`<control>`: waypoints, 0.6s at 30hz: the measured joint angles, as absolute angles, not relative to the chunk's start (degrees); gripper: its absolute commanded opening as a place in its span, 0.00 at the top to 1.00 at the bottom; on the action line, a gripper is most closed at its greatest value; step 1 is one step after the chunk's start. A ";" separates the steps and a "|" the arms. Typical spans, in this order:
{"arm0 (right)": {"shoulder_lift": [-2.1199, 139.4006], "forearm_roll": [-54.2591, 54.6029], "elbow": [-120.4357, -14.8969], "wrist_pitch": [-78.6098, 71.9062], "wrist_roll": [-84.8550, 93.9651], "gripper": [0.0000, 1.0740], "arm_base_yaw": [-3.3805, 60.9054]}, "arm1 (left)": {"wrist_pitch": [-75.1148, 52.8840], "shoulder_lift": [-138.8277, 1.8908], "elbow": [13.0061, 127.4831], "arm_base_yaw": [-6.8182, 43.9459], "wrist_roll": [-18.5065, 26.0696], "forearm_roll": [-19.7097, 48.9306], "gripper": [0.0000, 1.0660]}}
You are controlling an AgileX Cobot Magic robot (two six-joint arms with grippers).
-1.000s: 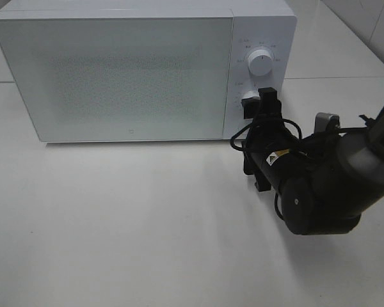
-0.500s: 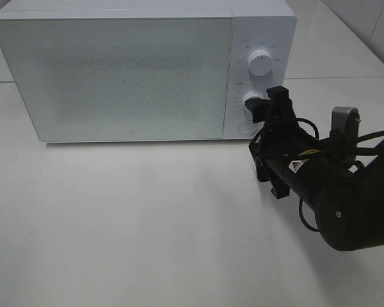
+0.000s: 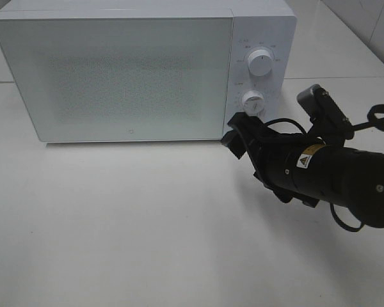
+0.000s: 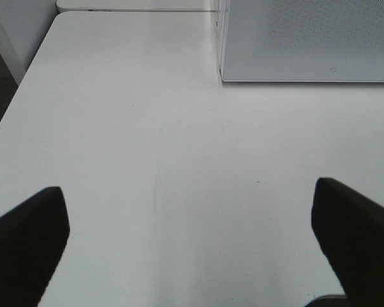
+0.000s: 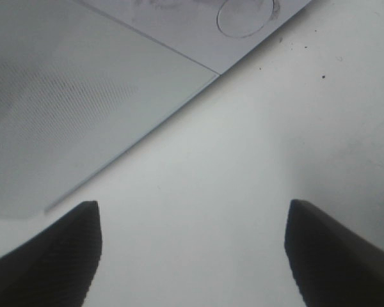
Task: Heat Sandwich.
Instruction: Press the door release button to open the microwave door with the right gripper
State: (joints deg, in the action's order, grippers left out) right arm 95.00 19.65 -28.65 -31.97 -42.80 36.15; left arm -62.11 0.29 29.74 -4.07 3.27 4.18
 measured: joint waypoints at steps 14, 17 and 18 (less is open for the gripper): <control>83.25 19.48 -32.66 4.47 0.63 0.29 36.15 | -62.11 0.29 29.74 -4.07 3.27 4.18 0.08; 80.67 19.25 -33.40 13.98 7.33 0.29 36.15 | -62.11 0.29 29.74 -4.07 3.27 4.18 0.08; 79.93 19.25 -33.58 16.16 8.59 0.29 36.15 | -62.11 0.29 29.74 -4.07 3.27 4.18 0.08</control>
